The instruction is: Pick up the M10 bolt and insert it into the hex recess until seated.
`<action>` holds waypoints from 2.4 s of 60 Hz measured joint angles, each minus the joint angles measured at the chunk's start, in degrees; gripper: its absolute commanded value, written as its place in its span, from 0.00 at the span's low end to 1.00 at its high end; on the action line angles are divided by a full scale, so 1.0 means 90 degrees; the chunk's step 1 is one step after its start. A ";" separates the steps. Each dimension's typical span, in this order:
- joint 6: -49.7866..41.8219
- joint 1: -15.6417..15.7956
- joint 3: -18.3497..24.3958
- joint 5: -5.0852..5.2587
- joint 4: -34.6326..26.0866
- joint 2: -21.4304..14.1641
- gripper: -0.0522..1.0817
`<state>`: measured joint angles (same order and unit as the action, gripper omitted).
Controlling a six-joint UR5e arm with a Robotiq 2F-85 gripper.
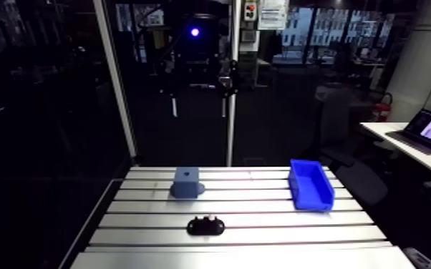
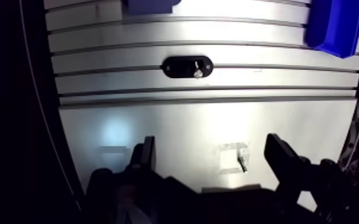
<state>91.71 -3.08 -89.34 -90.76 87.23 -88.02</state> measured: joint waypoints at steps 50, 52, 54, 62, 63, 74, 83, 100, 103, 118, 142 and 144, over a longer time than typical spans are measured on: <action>0.0668 -0.0001 0.0647 -0.0106 -0.0173 0.0561 0.05; 0.0661 -0.0002 0.0636 -0.0105 -0.0164 0.0559 0.05; 0.0648 -0.0004 0.0616 -0.0104 -0.0138 0.0555 0.05; 0.0619 -0.0012 0.0461 -0.0097 0.0101 0.0520 0.05; 0.0615 -0.0013 0.0431 -0.0096 0.0146 0.0513 0.05; 0.0583 -0.0025 0.0030 -0.0082 0.0653 0.0412 0.05; 0.0566 -0.0039 -0.0253 -0.0068 0.0923 0.0356 0.05; 0.0399 -0.0076 -0.0796 -0.0013 0.1364 0.0277 0.05; 0.0346 -0.0086 -0.0902 -0.0005 0.1462 0.0266 0.05; 0.0080 -0.0126 -0.1472 0.0102 0.2127 0.0186 0.05; -0.0198 -0.0238 -0.2348 0.0208 0.3333 0.0081 0.05; -0.0207 -0.0246 -0.2408 0.0208 0.3400 0.0078 0.05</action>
<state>89.85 -5.29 -111.01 -88.89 117.83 -87.33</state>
